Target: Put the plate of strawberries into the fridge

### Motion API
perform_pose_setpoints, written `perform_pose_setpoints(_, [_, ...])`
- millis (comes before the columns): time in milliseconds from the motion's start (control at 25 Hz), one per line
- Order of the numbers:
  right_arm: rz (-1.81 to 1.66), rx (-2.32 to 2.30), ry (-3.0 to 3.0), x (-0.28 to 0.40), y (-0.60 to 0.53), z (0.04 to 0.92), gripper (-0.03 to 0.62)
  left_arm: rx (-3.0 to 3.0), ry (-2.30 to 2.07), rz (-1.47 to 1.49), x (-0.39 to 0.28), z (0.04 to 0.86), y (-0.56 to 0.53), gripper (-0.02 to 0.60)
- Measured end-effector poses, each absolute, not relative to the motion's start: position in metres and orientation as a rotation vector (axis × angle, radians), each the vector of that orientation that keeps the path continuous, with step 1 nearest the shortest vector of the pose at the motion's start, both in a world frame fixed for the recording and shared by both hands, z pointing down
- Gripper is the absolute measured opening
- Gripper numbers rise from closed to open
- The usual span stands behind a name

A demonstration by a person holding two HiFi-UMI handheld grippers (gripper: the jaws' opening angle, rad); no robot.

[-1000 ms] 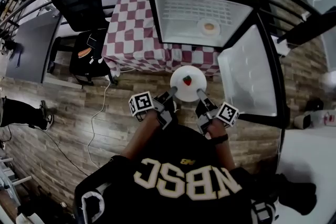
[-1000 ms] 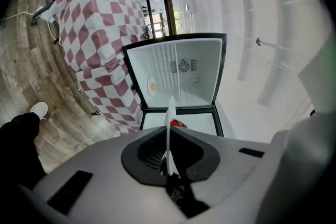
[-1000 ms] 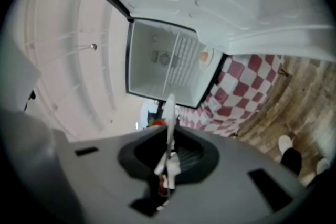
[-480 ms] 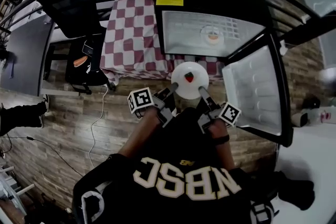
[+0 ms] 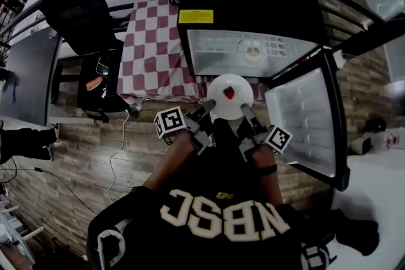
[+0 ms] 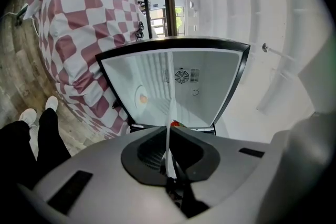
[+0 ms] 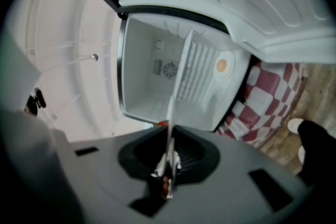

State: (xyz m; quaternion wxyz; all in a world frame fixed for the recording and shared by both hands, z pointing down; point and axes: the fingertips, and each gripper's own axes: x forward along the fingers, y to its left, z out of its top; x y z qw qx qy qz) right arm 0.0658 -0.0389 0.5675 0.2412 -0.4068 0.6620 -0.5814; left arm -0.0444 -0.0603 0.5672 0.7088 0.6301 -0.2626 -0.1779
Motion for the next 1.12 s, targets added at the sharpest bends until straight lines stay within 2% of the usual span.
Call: perform_pose_setpoints(1120, [-1.616, -0.993, 1.779, 0.09, -0.177, 0.556, 0.046, 1.407, -0.69, -0.454, -0.021, 0.555, -0.19, 0.03])
